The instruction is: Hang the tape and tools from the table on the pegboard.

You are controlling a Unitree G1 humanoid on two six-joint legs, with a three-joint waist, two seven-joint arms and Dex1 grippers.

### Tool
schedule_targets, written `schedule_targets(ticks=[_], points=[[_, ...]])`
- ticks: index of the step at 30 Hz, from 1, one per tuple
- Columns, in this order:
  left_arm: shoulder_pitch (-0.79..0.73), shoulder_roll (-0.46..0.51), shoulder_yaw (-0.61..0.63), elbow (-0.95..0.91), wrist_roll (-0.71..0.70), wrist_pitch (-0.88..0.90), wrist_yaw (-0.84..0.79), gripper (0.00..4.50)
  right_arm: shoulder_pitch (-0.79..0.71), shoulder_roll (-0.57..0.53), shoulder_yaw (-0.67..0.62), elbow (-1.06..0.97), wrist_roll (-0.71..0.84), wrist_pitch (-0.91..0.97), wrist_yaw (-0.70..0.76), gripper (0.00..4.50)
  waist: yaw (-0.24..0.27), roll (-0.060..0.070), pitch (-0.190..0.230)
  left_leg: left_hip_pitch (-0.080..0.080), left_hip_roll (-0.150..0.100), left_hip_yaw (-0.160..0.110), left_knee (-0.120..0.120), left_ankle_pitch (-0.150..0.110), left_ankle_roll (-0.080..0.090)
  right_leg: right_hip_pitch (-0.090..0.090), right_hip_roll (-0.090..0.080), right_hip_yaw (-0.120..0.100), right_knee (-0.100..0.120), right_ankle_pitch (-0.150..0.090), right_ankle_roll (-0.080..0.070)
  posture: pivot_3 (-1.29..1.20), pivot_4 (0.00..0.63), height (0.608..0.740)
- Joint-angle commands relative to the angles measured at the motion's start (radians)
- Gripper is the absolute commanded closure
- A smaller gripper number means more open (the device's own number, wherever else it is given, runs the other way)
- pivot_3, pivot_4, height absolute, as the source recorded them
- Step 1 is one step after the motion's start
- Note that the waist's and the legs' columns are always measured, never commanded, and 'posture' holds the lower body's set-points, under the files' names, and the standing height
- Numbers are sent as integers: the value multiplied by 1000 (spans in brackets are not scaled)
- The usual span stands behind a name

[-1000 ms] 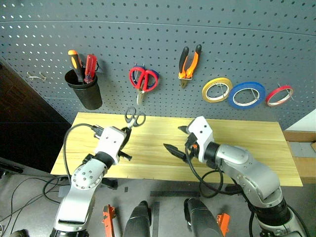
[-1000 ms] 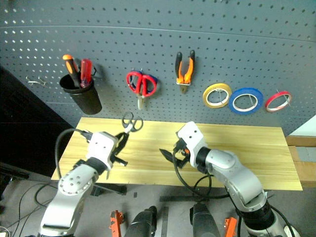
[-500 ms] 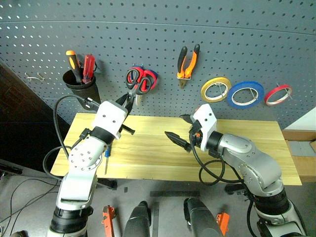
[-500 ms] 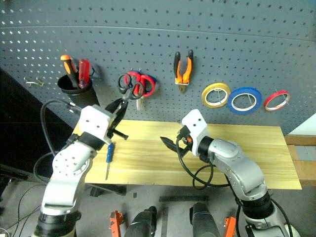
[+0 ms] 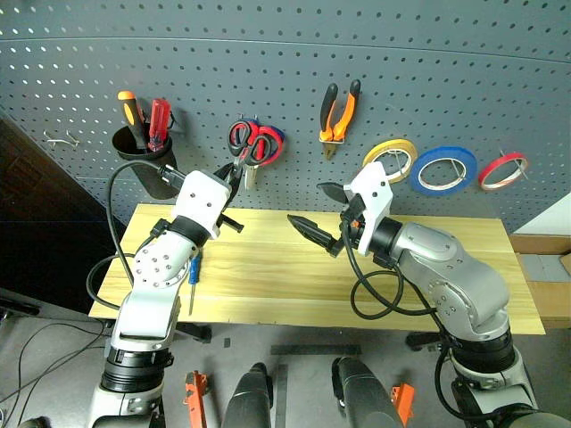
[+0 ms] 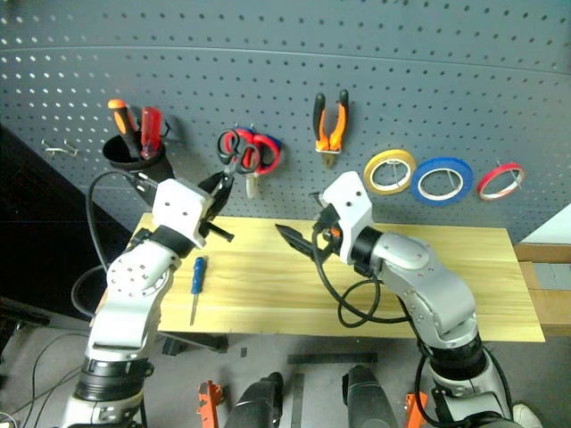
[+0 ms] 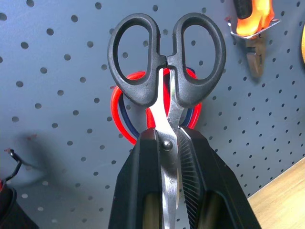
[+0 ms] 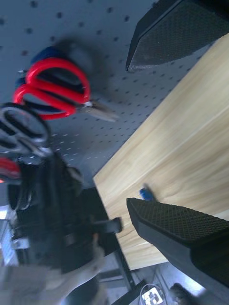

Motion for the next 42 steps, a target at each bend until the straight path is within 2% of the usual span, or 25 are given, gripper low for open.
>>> schedule_targets(ticks=[1, 20, 22, 25, 30, 36, 42], points=[[-5, -5, 0, -18, 6, -15, 4, 4262, -24, 7, -22, -25, 13, -30, -5, 0, 0, 0, 0, 0, 0, 0, 0, 0, 0, 0, 0, 0, 0, 0, 0, -140, 268, 740], [-60, -27, -22, 98, 25, 28, 11, 4262, -44, 40, -18, -17, 9, -53, -21, 0, 0, 0, 0, 0, 0, 0, 0, 0, 0, 0, 0, 0, 1, 0, 0, -144, 268, 740], [-67, -35, -17, 104, 20, 45, 12, 3523, -44, 42, -16, -17, 8, -50, -24, 0, 0, 0, 0, 0, 0, 0, 0, 0, 0, 0, 0, 0, 1, 0, 0, -144, 268, 740], [-58, -44, -12, 94, 14, 77, 10, 2649, -41, 41, -8, -13, 0, -40, -34, 0, -1, 0, 0, 0, 0, 0, 0, 0, 0, 0, 0, 0, 1, 0, -1, -144, 268, 740], [41, -33, 20, 30, 9, 232, 11, 1206, -4, 29, 41, -15, -16, 31, -57, 0, -10, 0, 0, 1, 0, 0, 0, 0, 0, 0, 0, 0, 1, 0, -1, -142, 273, 740], [108, 27, 106, 38, 4, 480, 18, 1206, 53, 73, 85, -45, 21, 179, -104, 0, -15, 0, 1, 0, 0, -1, 0, 0, 0, -1, 0, 0, 3, 0, 0, -121, 286, 740], [91, 17, 188, 136, -26, 675, 56, 1206, 57, 111, 134, -46, 55, 301, -117, 0, -16, 0, 2, 1, 0, -1, 0, 0, 0, 0, 0, 0, 2, -2, 3, -107, 307, 740]])
